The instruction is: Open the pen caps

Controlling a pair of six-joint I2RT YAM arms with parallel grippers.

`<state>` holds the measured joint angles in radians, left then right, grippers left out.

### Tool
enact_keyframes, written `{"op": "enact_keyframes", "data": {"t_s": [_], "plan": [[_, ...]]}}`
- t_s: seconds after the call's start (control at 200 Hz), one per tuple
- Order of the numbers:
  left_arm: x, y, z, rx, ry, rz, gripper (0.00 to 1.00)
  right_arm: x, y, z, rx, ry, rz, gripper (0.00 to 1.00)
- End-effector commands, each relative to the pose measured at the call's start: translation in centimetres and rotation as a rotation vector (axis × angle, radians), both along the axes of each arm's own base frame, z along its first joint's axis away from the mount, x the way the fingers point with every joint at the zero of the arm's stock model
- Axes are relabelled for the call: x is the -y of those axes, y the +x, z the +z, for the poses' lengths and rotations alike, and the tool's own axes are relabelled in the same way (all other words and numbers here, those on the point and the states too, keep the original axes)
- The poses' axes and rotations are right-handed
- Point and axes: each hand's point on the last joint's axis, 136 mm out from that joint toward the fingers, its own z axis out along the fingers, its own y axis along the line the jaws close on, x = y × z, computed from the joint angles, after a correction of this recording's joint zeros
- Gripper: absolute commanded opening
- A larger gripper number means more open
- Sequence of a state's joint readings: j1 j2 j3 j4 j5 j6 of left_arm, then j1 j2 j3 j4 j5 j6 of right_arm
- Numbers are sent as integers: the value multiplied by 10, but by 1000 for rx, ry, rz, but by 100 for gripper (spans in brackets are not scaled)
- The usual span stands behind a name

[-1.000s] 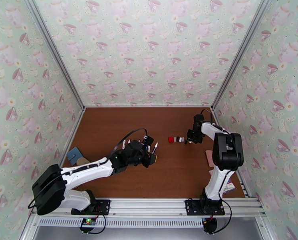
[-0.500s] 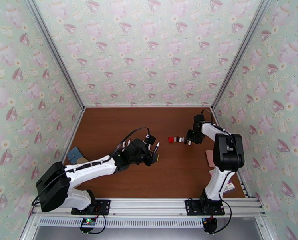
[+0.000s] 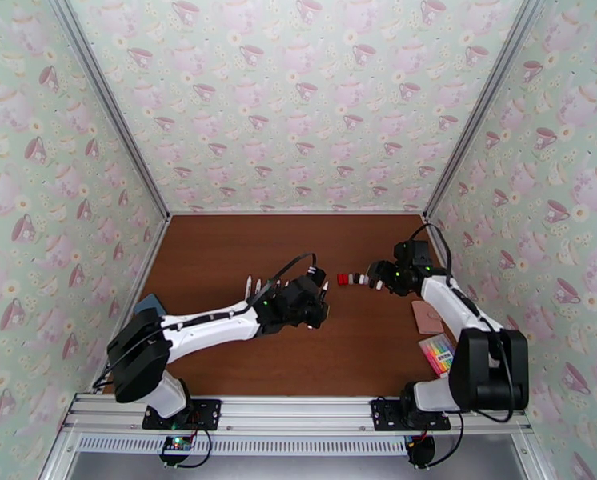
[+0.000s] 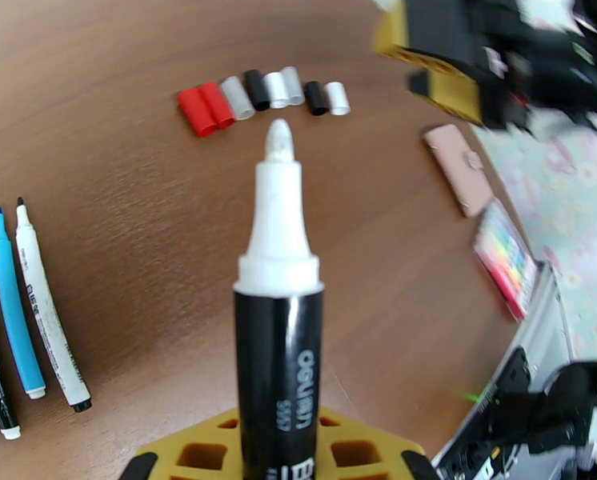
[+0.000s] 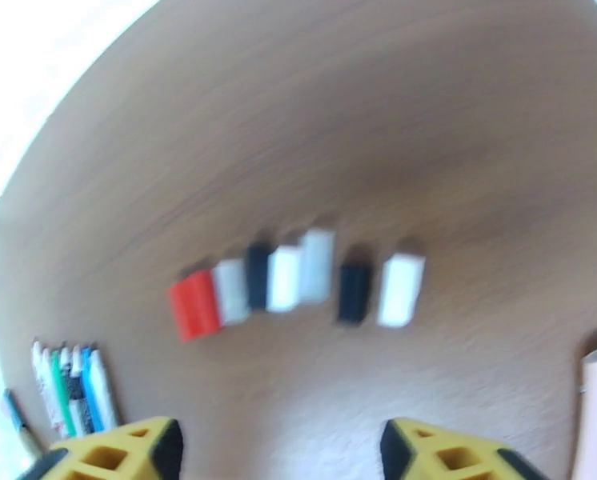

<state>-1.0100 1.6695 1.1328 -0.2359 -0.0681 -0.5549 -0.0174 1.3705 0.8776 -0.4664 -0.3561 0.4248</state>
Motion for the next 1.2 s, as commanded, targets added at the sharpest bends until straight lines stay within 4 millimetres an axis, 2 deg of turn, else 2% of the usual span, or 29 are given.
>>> {"op": "enact_keyframes", "data": {"t_s": [0.0, 0.085, 0.235, 0.371, 0.561, 0.696, 1.192], "plan": [[-4, 12, -12, -15, 81, 92, 16, -30, -15, 19, 78, 169, 86, 89], [-7, 21, -19, -16, 150, 144, 16, -39, -30, 24, 109, 228, 100, 100], [-10, 33, -35, -31, 231, 204, 16, -53, -51, 30, 142, 334, 132, 100], [-7, 42, -46, -30, 285, 218, 16, -55, -63, 31, 171, 358, 133, 100], [-13, 54, -61, -9, 419, 247, 18, -55, -69, 19, 144, 355, 125, 100], [-18, 60, -72, -9, 499, 261, 18, -46, -73, 7, 91, 288, 97, 100], [-37, 89, -99, 8, 664, 316, 17, -37, -78, 1, 69, 229, 74, 99]]}}
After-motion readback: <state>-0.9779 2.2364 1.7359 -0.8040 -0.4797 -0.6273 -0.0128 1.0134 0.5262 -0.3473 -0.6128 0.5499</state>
